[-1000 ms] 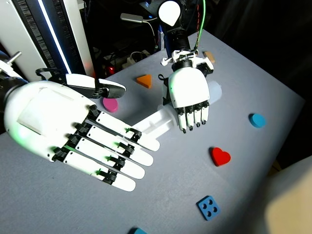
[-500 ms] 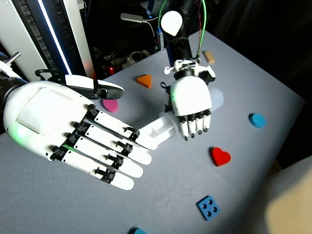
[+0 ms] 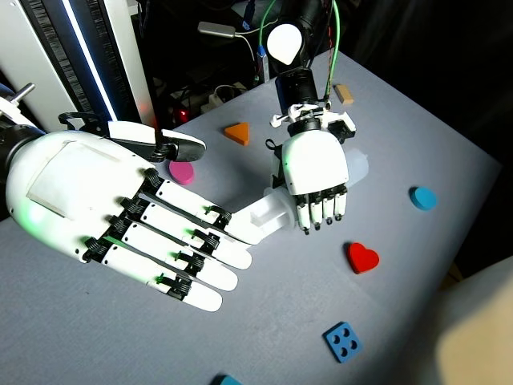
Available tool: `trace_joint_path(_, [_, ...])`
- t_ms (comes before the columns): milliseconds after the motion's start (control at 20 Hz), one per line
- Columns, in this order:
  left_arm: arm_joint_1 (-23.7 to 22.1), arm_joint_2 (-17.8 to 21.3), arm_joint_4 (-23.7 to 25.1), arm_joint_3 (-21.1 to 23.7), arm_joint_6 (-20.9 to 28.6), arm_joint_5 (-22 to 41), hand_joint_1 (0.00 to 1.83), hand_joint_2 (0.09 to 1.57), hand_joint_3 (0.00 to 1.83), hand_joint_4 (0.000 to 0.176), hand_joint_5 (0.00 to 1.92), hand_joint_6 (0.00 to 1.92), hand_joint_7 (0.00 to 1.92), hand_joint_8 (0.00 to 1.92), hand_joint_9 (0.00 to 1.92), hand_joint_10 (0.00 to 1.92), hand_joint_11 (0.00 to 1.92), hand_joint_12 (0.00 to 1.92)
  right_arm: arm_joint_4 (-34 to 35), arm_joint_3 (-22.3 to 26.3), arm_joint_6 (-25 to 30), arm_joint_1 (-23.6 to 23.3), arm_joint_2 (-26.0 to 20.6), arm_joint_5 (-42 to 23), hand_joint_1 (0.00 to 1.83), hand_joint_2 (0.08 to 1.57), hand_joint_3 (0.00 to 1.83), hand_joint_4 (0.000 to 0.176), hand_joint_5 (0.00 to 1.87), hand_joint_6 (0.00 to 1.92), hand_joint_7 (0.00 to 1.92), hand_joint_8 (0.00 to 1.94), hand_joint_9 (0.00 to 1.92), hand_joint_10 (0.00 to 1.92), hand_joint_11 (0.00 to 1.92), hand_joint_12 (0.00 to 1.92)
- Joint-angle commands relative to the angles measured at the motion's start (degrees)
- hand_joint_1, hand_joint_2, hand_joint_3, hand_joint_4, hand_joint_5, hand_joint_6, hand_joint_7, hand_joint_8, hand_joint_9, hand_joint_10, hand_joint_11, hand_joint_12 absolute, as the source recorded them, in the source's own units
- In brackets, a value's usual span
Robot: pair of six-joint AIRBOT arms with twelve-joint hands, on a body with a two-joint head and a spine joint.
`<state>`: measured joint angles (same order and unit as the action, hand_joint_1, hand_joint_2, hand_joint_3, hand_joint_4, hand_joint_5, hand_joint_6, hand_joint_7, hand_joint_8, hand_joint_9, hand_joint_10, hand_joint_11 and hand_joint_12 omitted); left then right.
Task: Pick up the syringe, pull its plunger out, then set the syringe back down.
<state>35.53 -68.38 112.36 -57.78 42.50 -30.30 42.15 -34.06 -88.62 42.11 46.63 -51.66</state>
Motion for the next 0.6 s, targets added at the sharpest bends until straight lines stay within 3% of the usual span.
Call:
trace_joint_path(0, [-0.63,-0.12,3.59,0.13,-0.33,-3.13,1.37,1.14,0.00,0.000,0.88,0.90,0.97,1.08,0.86,1.36,0.86,1.30,-3.33,0.12,0.47,-0.24,0.02,-6.03,0.27,0.85,0.00,0.000,0.00,0.00,0.00,0.00,0.00,0.00,0.00,0.22])
trace_joint_path(300, [-0.69,-0.12,3.59,0.43,-0.33,-3.05,1.38,1.13,0.00,0.000,0.88,0.89,0.96,1.08,0.87,1.35,0.84,1.29,-3.44,0.12,0.48,-0.25,0.06,-6.16,0.27,0.85,0.00,0.000,0.00,0.00,0.00,0.00,0.00,0.00,0.00,0.31])
trace_joint_path(550, [-0.64,-0.15,3.59,0.72,-0.33,-3.05,1.37,1.15,0.00,0.000,0.85,0.93,0.94,1.12,0.86,1.37,0.83,1.34,-3.48,0.12,0.48,-0.26,0.08,-6.22,0.27,0.85,0.00,0.000,0.00,0.00,0.00,0.00,0.00,0.00,0.00,0.26])
